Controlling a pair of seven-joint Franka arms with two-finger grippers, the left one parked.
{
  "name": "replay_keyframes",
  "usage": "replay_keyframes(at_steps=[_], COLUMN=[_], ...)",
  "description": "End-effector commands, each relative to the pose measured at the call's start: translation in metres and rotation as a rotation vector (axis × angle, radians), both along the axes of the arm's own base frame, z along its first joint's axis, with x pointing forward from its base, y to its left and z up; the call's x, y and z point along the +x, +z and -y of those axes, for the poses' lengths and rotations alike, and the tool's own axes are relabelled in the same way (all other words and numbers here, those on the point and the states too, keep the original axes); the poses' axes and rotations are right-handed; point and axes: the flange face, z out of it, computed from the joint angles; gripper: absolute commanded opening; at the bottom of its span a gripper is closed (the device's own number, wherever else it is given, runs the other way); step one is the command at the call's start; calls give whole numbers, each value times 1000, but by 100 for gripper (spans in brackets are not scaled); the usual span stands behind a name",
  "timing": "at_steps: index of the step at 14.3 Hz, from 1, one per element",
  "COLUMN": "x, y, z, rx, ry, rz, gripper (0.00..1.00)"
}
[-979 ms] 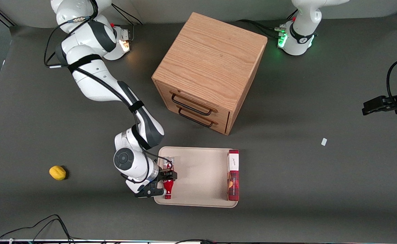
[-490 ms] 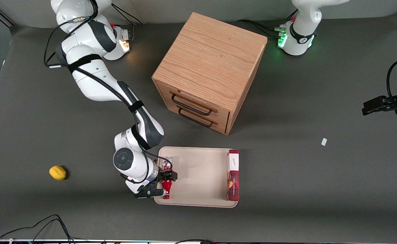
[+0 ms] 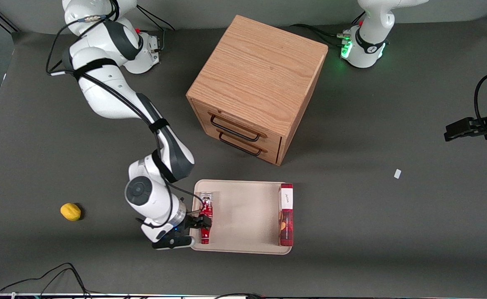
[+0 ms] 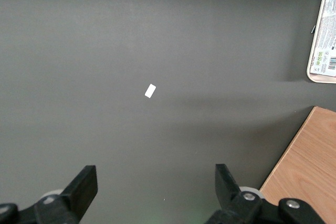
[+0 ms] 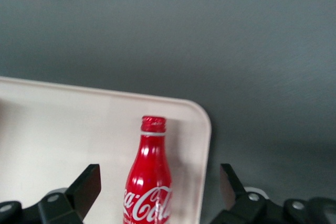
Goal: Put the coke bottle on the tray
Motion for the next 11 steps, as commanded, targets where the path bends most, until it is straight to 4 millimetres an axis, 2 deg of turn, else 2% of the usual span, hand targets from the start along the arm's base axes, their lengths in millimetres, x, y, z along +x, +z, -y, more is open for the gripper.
replay_keyframes(at_steps=[1,3,5,6,8,11], x=[-13,-27,-50,-66,-100,-158], y=[52,81,114,138,171,212], z=[31,58,90,106,146,188], rx=[-48,-98,-151,-168,-184,-152], ry=[-2,-7,4,3,-20,-78], rz=[-15,-55,-96,-98,-101,-102], gripper=[100,100,100,100,100,100])
